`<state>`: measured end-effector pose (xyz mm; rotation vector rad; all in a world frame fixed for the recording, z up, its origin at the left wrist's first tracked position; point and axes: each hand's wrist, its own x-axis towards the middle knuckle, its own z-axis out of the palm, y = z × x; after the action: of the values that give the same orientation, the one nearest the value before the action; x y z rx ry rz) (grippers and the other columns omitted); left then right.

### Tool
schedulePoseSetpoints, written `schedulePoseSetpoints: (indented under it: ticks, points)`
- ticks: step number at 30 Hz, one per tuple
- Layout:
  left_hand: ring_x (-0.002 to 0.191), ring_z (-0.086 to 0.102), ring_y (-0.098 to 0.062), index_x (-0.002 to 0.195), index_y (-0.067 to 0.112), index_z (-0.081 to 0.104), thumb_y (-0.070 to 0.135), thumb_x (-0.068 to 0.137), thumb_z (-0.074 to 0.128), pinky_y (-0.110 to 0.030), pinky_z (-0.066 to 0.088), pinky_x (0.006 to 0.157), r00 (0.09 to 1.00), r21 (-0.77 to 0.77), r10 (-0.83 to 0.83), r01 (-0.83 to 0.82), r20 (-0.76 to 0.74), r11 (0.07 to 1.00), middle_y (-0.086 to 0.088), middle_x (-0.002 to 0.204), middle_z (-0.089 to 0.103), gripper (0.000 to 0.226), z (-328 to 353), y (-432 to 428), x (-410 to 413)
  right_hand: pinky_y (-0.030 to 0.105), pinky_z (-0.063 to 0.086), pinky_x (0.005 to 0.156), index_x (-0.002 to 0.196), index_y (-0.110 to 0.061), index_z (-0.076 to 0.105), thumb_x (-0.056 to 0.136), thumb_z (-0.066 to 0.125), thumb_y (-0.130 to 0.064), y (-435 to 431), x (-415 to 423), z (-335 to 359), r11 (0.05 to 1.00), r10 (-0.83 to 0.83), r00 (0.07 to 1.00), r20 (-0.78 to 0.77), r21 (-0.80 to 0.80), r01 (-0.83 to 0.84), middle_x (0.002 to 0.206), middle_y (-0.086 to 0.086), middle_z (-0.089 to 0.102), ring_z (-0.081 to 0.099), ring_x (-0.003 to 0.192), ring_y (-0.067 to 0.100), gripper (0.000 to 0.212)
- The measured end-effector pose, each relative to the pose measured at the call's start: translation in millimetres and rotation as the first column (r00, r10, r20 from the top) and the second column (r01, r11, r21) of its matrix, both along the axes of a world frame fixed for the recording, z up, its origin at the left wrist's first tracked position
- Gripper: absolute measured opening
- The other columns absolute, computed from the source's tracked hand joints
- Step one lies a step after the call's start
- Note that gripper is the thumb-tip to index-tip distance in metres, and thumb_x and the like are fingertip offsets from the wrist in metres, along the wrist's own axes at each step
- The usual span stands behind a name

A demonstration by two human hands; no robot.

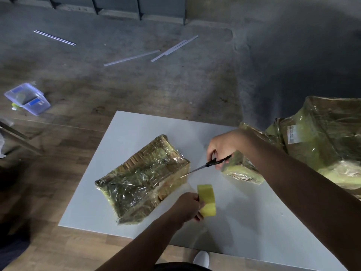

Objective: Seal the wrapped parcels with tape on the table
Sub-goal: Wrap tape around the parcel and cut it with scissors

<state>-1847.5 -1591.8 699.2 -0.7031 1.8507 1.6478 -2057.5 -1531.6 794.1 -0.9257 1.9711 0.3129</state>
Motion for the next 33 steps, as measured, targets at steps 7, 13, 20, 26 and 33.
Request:
schedulePoseSetpoints:
  ticks: [7,13,20,26,33]
  points:
    - [0.052,0.057,-0.014,0.113,-0.002,0.060,0.008,0.099,0.046,-0.020,0.048,0.050,0.999,-0.045,0.008,-0.006,0.039,0.999,-0.010,0.063,0.059,0.022,-9,-5,-9,0.027,0.048,0.072,0.101,-0.037,0.058,0.068,0.078,-0.055,12,24,8,0.996,0.073,0.997,-0.022,0.055,-0.072,0.100,-0.008,0.065,0.060,0.087,0.013,0.042]
    - [0.044,0.055,-0.009,0.102,0.005,0.058,0.008,0.098,0.048,-0.020,0.047,0.046,0.999,-0.105,-0.012,0.017,0.049,0.994,-0.009,0.063,0.056,0.012,-20,-6,-8,0.026,0.044,0.087,0.135,-0.027,0.050,0.072,0.074,-0.059,19,41,-6,0.982,0.146,0.980,-0.133,0.142,-0.127,0.127,-0.006,0.056,0.053,0.114,0.020,0.074]
    - [0.049,0.055,-0.012,0.091,0.009,0.056,0.011,0.098,0.047,-0.019,0.044,0.045,1.000,-0.155,0.002,0.000,0.013,0.988,-0.005,0.066,0.055,0.012,-28,-5,-11,0.026,0.037,0.064,0.111,-0.021,0.058,0.073,0.065,-0.066,49,48,-35,0.986,-0.164,0.925,-0.343,-0.083,0.144,0.096,-0.007,0.057,0.054,0.087,0.018,0.059]
    - [0.052,0.047,-0.016,0.070,0.012,0.047,0.010,0.097,0.048,-0.021,0.035,0.047,0.992,-0.195,0.106,-0.116,-0.061,0.974,-0.005,0.062,0.047,0.027,-36,1,-10,0.026,0.042,0.064,0.094,-0.015,0.056,0.083,0.060,-0.048,58,78,-70,0.899,-0.438,0.841,-0.316,-0.176,0.402,0.096,0.004,0.067,0.066,0.092,0.024,0.034]
    - [0.059,0.044,-0.014,0.083,0.010,0.056,0.012,0.102,0.041,-0.024,0.043,0.057,0.954,0.061,0.297,-0.299,0.044,0.952,-0.006,0.067,0.044,0.025,-50,1,-4,0.026,0.041,0.073,0.116,-0.016,0.056,0.096,0.049,-0.036,83,123,-117,0.851,-0.510,0.721,-0.469,-0.151,0.503,0.115,0.001,0.064,0.063,0.108,0.021,0.030]
